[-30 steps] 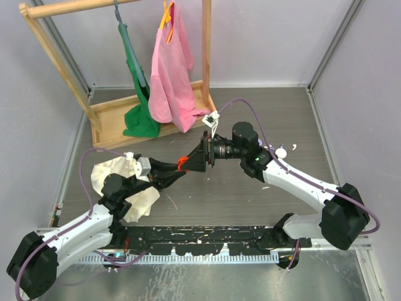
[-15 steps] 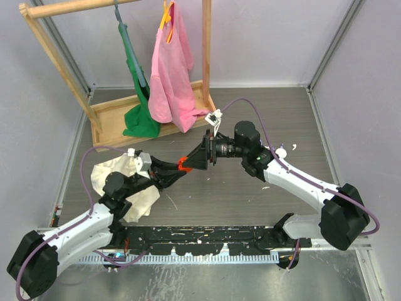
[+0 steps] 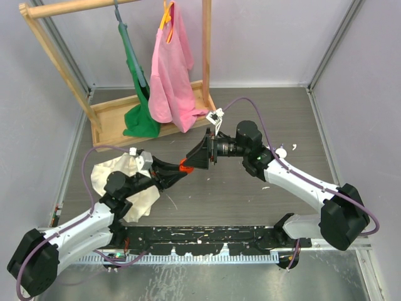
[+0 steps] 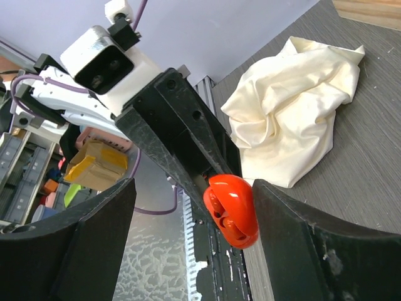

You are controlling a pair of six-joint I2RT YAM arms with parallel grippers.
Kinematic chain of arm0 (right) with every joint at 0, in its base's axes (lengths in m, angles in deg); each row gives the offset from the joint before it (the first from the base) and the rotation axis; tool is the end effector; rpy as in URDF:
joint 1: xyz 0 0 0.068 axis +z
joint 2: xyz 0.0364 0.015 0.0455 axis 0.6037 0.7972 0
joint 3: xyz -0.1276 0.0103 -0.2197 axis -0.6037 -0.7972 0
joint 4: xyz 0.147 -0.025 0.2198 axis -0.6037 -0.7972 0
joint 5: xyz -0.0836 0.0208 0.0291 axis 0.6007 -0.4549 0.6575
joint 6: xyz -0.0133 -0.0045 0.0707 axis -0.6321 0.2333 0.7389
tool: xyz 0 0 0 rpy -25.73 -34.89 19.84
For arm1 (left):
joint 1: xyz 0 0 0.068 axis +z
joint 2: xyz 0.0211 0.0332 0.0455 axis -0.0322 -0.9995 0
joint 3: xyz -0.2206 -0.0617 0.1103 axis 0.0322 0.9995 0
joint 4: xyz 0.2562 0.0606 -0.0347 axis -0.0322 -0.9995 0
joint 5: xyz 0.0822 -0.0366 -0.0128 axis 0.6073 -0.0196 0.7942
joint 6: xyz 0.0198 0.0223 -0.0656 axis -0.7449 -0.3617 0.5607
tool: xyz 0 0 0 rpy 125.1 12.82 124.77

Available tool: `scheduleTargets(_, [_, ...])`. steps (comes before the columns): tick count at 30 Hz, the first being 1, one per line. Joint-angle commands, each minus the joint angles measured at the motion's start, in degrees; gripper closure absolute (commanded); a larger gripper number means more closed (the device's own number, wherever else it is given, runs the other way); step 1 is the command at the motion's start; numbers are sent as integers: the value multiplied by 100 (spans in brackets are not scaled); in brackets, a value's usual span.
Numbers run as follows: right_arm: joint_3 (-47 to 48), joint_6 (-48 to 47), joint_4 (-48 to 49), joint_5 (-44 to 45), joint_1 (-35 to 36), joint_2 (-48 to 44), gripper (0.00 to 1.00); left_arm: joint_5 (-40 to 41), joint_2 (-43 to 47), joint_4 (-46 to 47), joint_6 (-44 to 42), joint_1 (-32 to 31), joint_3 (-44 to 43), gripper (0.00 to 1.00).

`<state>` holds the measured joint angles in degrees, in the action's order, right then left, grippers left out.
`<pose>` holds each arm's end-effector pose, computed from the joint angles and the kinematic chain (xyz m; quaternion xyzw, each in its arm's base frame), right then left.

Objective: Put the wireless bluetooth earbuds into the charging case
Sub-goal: Close the charging case.

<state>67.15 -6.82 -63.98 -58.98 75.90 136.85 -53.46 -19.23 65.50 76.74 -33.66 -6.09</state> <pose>0.2176 0.2313 0.2947 -0.2856 0.6584 0.6208 0.3155 0.1536 -0.1472 0.2303 0.2940 0.5503 -0.4924 0.6069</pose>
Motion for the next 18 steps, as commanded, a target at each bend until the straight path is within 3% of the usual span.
scheduleTargets(1, [24, 112, 459, -282, 2, -198, 20, 74, -119, 109, 66, -8, -246, 100])
scheduleTargets(12, [-27, -137, 55, -215, 26, -323, 21, 97, -241, 144, 118, -13, -304, 100])
scheduleTargets(18, [187, -842, -924, 844, 18, -646, 19, -127, -162, 146, -37, -9, -228, 100])
